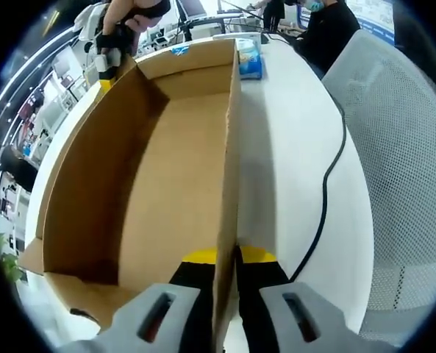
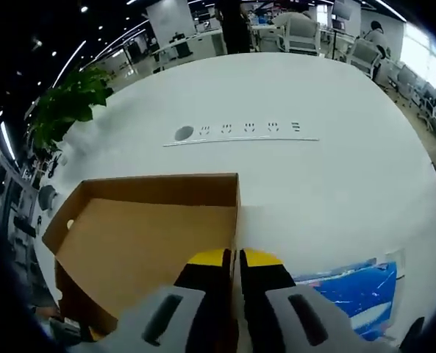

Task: Operate the shoe box by opening the lid, removing the specified soft item, and placing it in the target area until the item is outside and the box remains undamaged.

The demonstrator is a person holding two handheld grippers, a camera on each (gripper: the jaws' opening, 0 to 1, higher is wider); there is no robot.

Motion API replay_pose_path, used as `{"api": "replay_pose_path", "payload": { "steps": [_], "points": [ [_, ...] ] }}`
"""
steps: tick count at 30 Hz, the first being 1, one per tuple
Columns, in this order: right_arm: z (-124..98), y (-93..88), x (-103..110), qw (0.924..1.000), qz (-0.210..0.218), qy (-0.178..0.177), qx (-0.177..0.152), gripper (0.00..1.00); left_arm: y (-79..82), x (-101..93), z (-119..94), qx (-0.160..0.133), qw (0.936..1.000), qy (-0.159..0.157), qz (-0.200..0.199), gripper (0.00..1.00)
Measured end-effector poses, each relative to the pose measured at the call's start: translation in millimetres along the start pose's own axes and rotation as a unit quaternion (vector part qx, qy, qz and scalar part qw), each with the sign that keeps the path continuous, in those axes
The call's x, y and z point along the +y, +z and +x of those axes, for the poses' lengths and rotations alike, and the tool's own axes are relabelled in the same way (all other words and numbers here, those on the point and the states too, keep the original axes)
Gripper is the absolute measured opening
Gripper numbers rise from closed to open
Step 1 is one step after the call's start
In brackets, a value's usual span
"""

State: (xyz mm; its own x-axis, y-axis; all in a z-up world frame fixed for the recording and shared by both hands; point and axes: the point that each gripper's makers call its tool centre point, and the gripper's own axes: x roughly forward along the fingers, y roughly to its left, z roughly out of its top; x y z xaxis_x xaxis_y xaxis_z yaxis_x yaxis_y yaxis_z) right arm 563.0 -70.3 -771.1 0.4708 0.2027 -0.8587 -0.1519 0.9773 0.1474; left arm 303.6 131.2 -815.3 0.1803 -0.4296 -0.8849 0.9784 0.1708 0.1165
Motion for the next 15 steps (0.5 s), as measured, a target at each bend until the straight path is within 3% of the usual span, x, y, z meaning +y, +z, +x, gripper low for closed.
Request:
{"api": "replay_pose_path", "payload": {
  "steps": [15],
  "points": [
    [-7.6, -2.5, 4.5, 0.9999, 0.004, -0.006, -0.012, 0.0, 0.2, 0.5, 0.0, 0.0, 1.0, 0.0, 0.001, 0.06]
  ]
}}
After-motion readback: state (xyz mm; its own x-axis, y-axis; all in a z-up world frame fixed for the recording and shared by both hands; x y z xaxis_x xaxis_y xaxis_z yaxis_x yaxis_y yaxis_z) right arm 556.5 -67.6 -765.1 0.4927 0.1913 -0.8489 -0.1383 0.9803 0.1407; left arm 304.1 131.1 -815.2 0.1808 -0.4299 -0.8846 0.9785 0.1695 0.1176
